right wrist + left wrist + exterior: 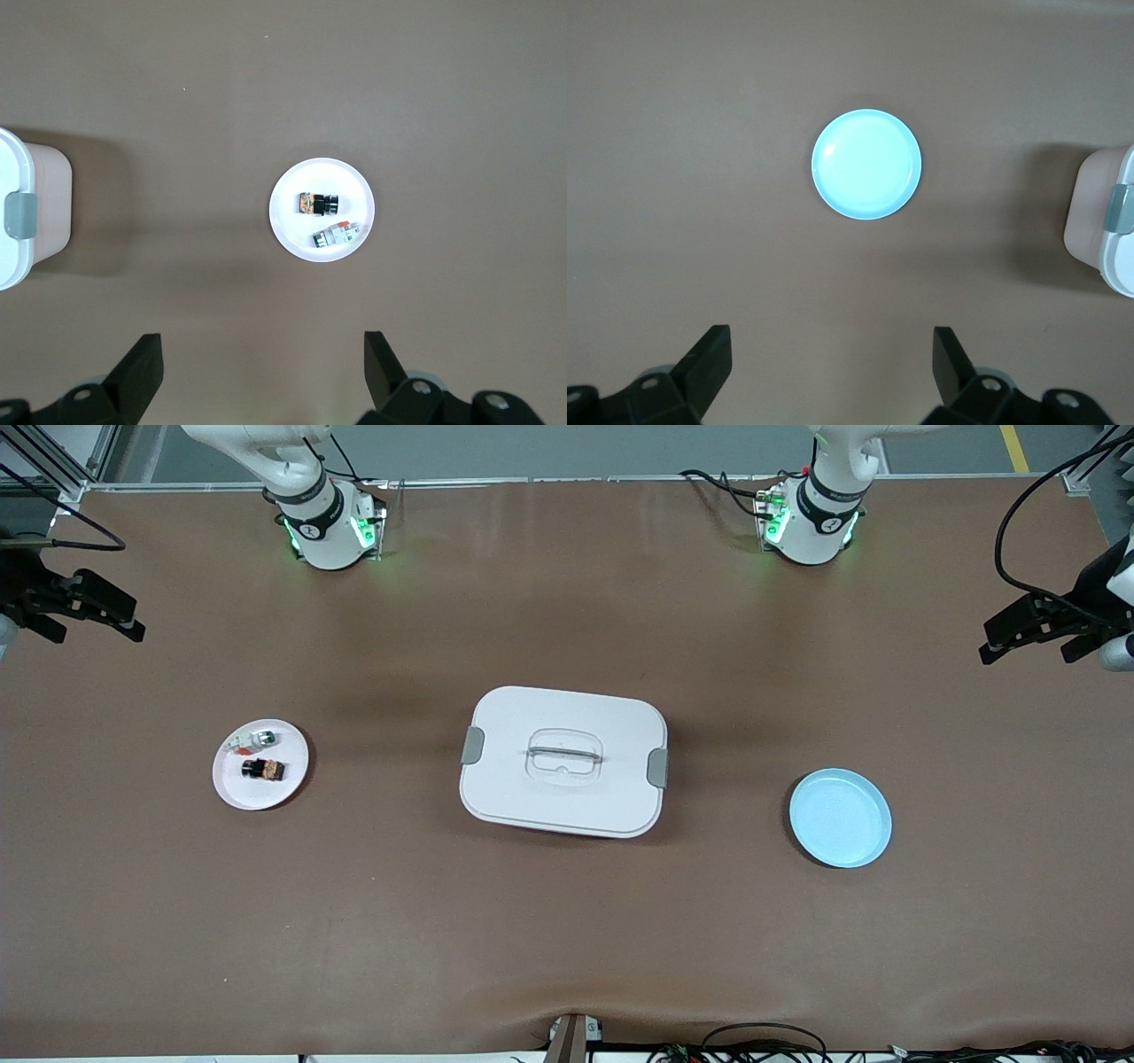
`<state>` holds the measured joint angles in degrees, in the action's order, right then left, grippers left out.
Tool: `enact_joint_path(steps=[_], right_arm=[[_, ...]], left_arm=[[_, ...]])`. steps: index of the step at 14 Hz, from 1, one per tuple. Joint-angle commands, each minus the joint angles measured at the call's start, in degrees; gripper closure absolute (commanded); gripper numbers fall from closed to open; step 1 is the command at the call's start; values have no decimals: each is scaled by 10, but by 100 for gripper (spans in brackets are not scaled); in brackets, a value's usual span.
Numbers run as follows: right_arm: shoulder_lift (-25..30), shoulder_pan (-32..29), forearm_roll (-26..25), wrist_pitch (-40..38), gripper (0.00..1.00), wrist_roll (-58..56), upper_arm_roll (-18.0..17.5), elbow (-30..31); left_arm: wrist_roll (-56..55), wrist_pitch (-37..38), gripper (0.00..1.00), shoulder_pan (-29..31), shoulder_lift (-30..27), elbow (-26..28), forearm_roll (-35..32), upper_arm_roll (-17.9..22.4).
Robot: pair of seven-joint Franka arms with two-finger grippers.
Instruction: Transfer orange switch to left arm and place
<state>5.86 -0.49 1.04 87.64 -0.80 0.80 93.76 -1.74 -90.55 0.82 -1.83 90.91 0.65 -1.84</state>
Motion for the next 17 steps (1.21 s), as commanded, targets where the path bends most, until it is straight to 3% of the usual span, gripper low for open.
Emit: enact_joint_path(steps=[1, 17], right_arm=[[13, 0, -7, 5, 0, -3, 1, 11], [14, 2, 12, 7, 0, 20, 1, 10]], left_arm=[[-5, 13, 0, 1, 5, -14, -4, -2], [-5, 12, 0, -2, 5, -19, -4, -2]])
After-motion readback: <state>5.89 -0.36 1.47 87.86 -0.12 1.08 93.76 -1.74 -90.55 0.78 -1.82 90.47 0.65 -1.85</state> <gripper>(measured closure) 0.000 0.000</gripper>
